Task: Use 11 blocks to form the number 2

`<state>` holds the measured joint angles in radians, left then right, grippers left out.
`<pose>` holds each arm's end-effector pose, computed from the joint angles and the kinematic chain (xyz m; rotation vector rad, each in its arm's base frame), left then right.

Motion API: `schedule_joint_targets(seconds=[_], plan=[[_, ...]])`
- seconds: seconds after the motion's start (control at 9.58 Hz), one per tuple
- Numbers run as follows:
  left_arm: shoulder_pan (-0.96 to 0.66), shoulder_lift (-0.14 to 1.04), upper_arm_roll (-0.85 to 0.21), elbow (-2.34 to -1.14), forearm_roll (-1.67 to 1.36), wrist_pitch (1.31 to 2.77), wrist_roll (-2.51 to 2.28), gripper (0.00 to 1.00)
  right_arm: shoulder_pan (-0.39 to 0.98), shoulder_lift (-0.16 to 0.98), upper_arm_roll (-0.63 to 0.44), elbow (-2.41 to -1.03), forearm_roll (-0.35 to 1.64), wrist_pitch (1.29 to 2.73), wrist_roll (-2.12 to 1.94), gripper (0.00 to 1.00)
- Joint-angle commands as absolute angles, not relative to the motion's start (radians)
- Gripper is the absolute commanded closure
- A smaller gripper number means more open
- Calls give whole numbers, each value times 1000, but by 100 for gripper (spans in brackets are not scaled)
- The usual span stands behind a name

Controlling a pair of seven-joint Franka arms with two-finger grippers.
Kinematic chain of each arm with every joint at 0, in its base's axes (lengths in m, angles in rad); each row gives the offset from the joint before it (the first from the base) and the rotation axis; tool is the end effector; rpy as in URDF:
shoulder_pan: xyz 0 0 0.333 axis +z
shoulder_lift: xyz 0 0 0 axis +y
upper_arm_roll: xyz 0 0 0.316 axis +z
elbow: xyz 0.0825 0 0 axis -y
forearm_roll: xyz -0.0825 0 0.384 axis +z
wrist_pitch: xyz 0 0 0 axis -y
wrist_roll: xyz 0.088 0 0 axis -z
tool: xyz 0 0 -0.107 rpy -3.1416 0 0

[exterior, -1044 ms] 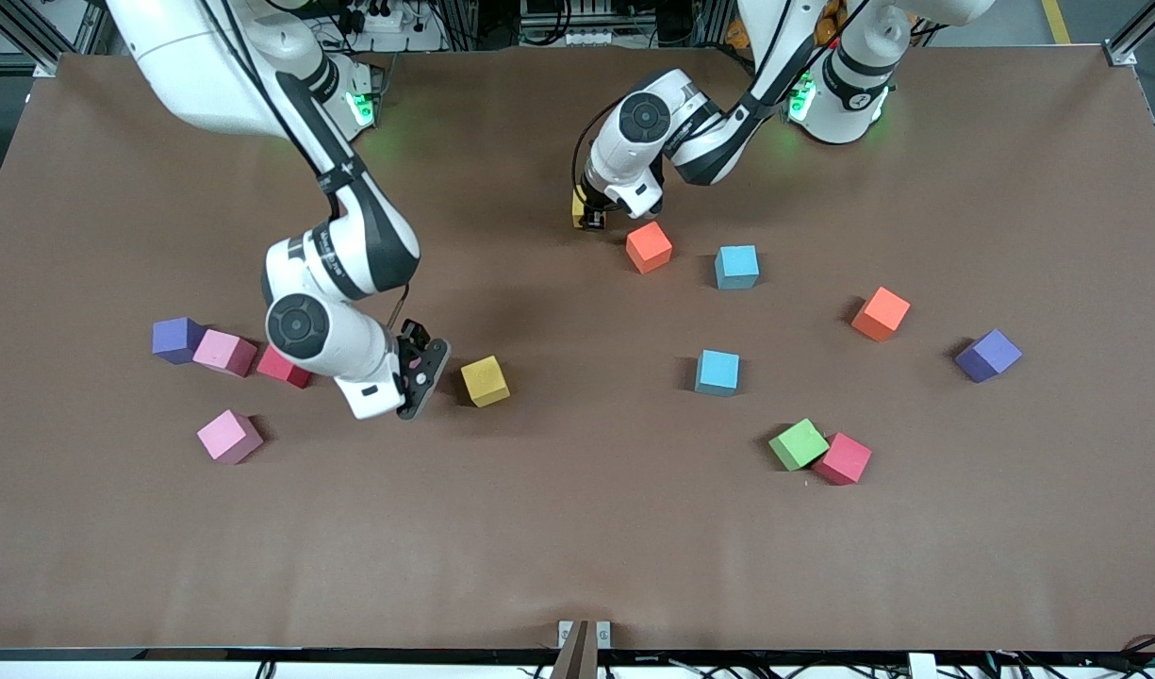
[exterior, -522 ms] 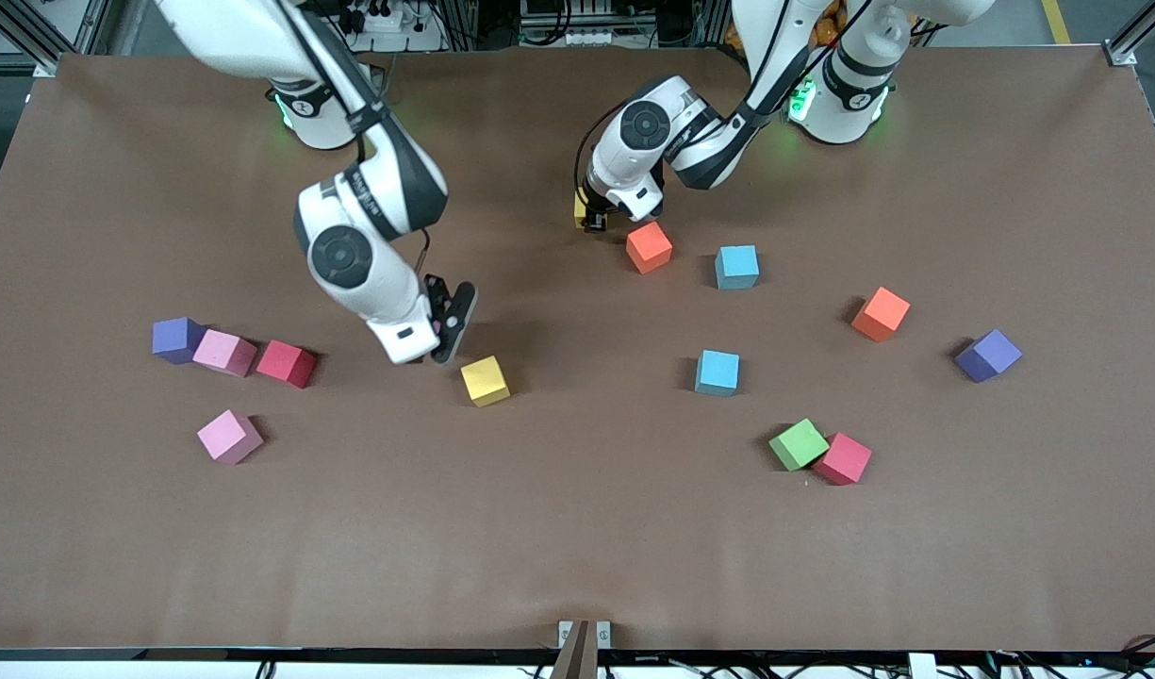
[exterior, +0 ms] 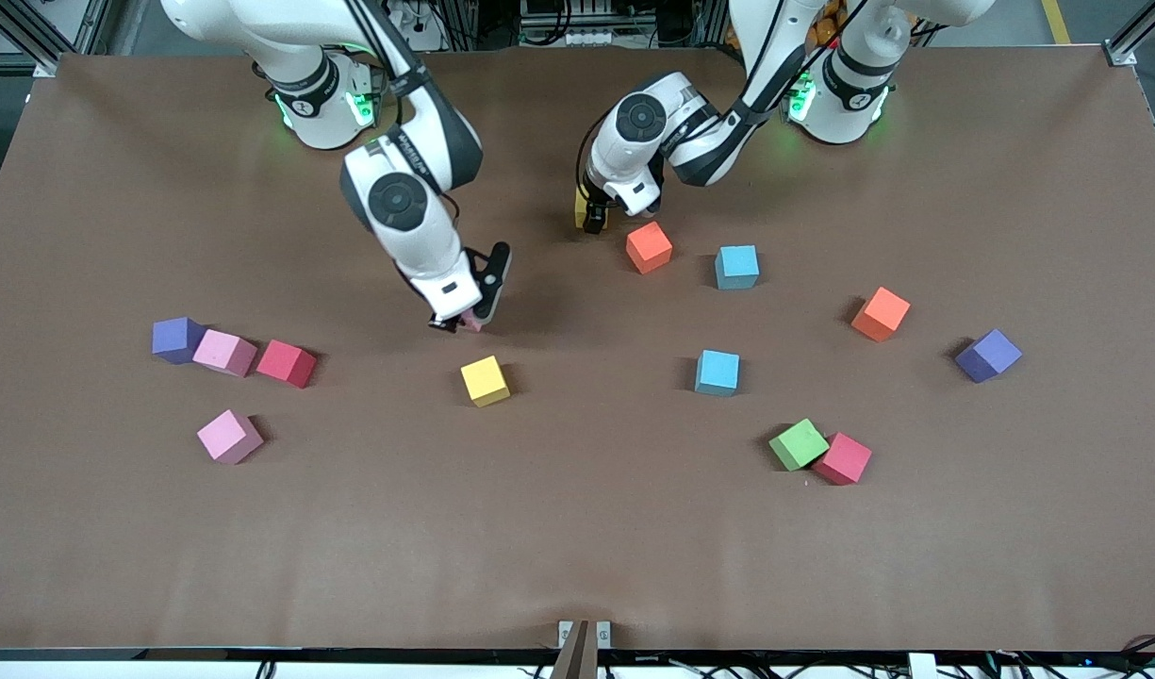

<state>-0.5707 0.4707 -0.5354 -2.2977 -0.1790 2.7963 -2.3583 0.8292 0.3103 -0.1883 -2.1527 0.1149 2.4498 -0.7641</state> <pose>0.2378 -0.4789 0.1781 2.2772 2.0748 -0.4757 0.4543 0.3397 0.2565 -2.4645 -1.9223 0.0072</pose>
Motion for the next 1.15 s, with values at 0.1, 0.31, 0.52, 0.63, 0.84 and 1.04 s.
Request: schedule_joint_targets(seconds=[0.1,0.31,0.52,0.63,0.84,1.04], plan=[[-554,350,-589,-2388,-166,2809,-2353,0,966,267,-245,-2232,132,2508,-695,47],[-519,281,-600,-2414,-166,2774,-2332,0,1056,267,-252,-2288,132,2598,-680,47],[-463,255,-600,-2411,-166,2705,-2272,0,1115,264,-255,-2310,132,2608,-625,47],[-447,233,-597,-2408,-166,2677,-2269,0,1147,262,-255,-2319,132,2608,-580,47],[-382,168,-597,-2402,-166,2573,-2191,0,1227,259,-282,-2336,132,2609,-535,47],[-351,153,-594,-2356,-166,2434,-1992,0,1299,258,-301,-2365,132,2634,-493,47]])
